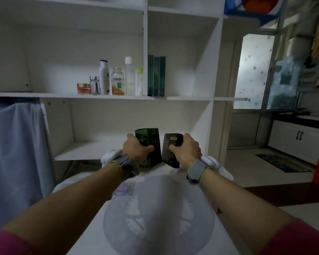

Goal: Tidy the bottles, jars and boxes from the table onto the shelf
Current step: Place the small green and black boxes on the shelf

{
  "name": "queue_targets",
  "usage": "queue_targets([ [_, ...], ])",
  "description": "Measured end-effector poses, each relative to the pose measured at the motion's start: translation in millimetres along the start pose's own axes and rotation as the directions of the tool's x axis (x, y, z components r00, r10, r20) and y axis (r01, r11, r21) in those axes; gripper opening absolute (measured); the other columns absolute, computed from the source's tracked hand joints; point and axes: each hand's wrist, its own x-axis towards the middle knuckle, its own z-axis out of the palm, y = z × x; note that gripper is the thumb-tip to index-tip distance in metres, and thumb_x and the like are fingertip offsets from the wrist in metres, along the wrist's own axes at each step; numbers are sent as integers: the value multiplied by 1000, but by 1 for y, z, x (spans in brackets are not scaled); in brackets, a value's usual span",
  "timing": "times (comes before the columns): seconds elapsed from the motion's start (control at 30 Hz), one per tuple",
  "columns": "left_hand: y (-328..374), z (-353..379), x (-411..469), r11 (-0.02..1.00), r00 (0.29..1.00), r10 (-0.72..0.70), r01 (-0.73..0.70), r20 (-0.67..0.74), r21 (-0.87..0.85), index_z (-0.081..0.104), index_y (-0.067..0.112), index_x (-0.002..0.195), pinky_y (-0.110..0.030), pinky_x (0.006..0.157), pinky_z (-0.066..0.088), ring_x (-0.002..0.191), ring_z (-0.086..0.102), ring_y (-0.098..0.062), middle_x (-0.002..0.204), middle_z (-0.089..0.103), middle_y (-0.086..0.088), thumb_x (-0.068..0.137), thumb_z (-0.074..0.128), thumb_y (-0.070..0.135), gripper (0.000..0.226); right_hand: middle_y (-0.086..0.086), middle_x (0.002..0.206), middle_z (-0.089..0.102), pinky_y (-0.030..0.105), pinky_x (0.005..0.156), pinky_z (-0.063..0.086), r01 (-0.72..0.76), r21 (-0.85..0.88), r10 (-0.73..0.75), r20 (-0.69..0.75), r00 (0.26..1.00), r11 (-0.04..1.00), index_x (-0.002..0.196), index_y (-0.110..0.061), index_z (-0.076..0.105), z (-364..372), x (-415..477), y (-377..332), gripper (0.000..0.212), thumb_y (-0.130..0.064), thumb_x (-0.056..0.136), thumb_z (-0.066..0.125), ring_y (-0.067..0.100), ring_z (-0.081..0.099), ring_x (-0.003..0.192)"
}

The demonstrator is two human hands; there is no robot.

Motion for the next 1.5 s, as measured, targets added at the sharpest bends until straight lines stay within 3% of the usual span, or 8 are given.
queue_targets([
  [0.33, 69, 12, 38, 980, 978, 199, -200, -66, -13, 40, 7, 115, -45, 85, 55, 106, 60, -33, 117, 59, -14, 74, 79, 27, 60, 12, 103, 63, 34, 67, 47, 90, -39, -96, -160, 983, 995, 103, -12, 51, -48, 59, -25, 34, -34, 82, 64, 35, 61, 89],
  [0.53, 108, 20, 64, 959, 957, 277, -281, -83, -44, 40, 10, 115, -46, 84, 56, 103, 61, -31, 114, 60, -12, 75, 78, 27, 58, 11, 103, 63, 33, 67, 46, 133, -27, -136, -235, 962, 991, 102, -11, 51, -77, 97, -38, 33, -33, 82, 64, 33, 60, 87],
  [0.73, 148, 26, 93, 928, 917, 371, -370, -146, 37, 37, 11, 114, -46, 84, 56, 103, 61, -32, 117, 58, -14, 73, 78, 33, 61, 12, 106, 63, 33, 67, 46, 179, -35, -181, -290, 940, 983, 104, -10, 50, -98, 137, -54, 35, -34, 82, 64, 34, 60, 90],
  [0.9, 172, 32, 115, 913, 893, 408, -401, -187, 79, 38, 10, 113, -46, 86, 54, 102, 61, -34, 117, 58, -15, 73, 77, 35, 62, 12, 104, 63, 35, 70, 49, 203, -44, -207, -325, 923, 978, 104, -11, 50, -103, 161, -70, 35, -33, 81, 65, 34, 60, 88],
  [1.07, 188, 41, 144, 904, 869, 427, -415, -251, 101, 38, 7, 114, -47, 88, 52, 104, 59, -37, 118, 57, -17, 73, 77, 35, 63, 11, 103, 63, 32, 64, 41, 210, -69, -221, -355, 908, 975, 105, -12, 48, -97, 188, -81, 34, -32, 83, 63, 29, 51, 76],
  [1.27, 196, 59, 182, 917, 864, 397, -387, -310, 95, 38, 5, 118, -49, 92, 49, 111, 55, -38, 122, 53, -19, 74, 76, 40, 68, 13, 107, 63, 33, 65, 39, 204, -62, -212, -367, 906, 977, 108, -11, 46, -80, 220, -88, 34, -31, 86, 63, 34, 59, 86],
  [1.5, 192, 72, 215, 921, 869, 378, -317, -321, 227, 38, 4, 121, -44, 97, 44, 115, 50, -37, 127, 47, -18, 82, 70, 41, 63, 15, 107, 63, 34, 66, 41, 193, -12, -184, -367, 912, 981, 108, -11, 45, -54, 250, -88, 31, -31, 90, 60, 36, 60, 91],
])
